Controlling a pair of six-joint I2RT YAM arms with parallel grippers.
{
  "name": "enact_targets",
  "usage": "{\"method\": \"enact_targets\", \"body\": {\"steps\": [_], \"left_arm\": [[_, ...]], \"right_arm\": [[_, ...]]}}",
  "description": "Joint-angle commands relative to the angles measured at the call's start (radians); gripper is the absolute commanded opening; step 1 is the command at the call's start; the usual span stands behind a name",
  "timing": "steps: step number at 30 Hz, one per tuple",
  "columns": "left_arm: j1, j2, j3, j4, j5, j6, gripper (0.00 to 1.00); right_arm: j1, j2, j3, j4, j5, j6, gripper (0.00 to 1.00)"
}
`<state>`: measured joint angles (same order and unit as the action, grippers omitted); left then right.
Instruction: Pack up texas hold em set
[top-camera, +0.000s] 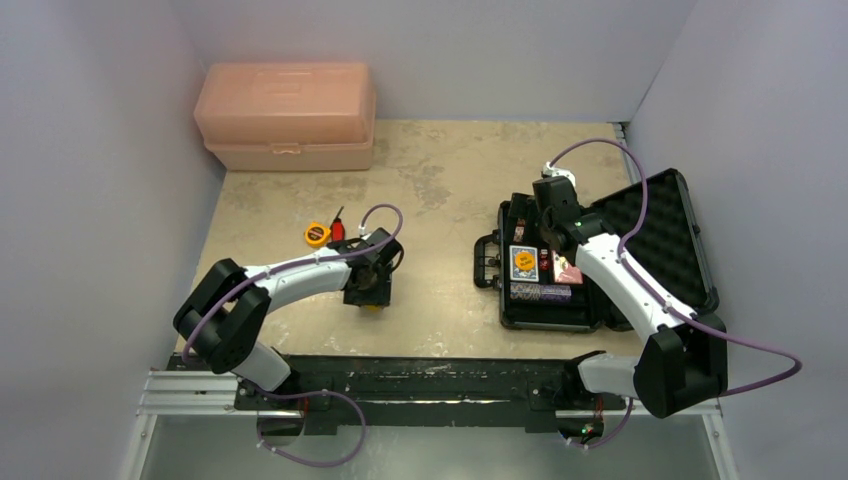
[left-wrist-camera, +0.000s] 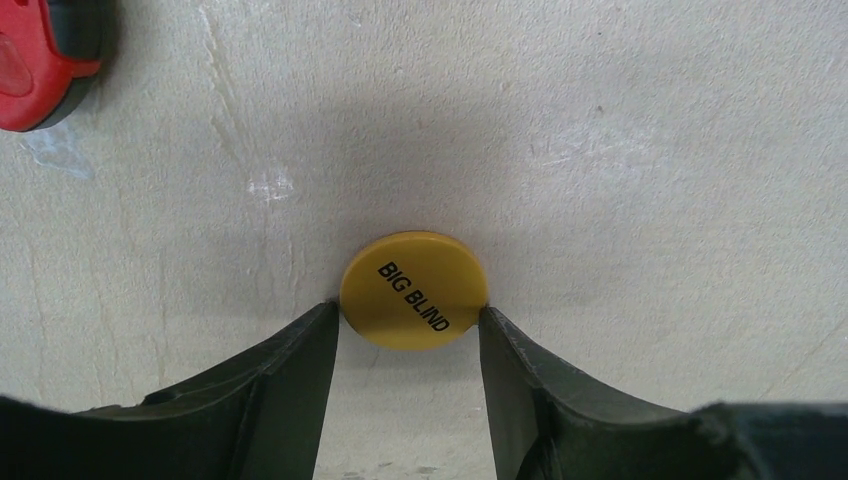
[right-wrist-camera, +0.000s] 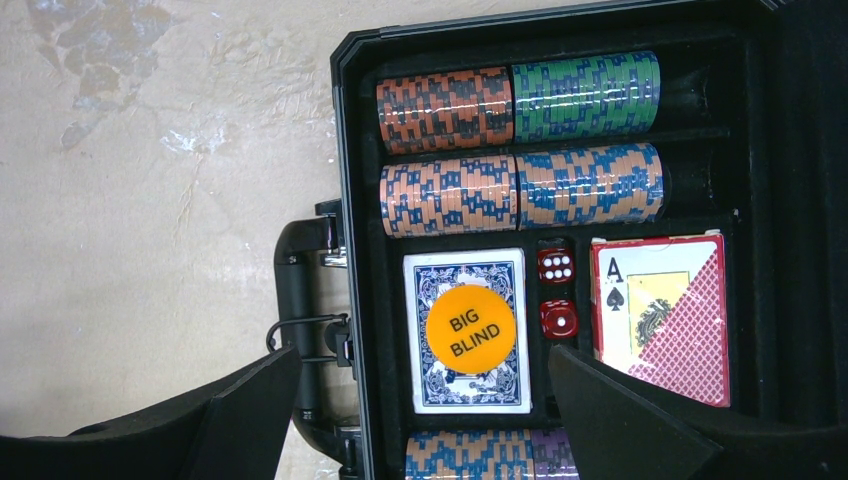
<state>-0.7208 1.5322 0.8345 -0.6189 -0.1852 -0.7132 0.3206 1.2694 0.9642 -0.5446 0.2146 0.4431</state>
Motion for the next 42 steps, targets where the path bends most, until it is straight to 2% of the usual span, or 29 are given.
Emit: {"method": "enact_targets", "body": {"steps": [1, 9, 16, 31, 42], "left_arm": [[-0.008, 0.015, 0.023, 0.008, 0.007, 0.014, 0.52], [-0.011, 0.023, 0.036, 0.003, -0.004, 0.018, 0.59], [-0.012, 0.028, 0.052, -0.001, -0.011, 0.022, 0.6], [-0.012, 0.059, 0.061, 0.014, -0.017, 0.033, 0.57], [-0.016, 0.045, 0.023, 0.023, -0.019, 0.029, 0.48]], "right_arm": [[0.003, -0.001, 0.002, 0.023, -0.001, -0.012, 0.99], [0.003, -0.004, 0.001, 0.023, -0.003, -0.012, 0.99], [0.003, -0.008, -0.002, 0.023, -0.002, -0.01, 0.99], [0.003, -0.009, -0.004, 0.022, -0.004, -0.011, 0.99], [0.003, -0.009, -0.005, 0.023, -0.006, -0.011, 0.99]]}}
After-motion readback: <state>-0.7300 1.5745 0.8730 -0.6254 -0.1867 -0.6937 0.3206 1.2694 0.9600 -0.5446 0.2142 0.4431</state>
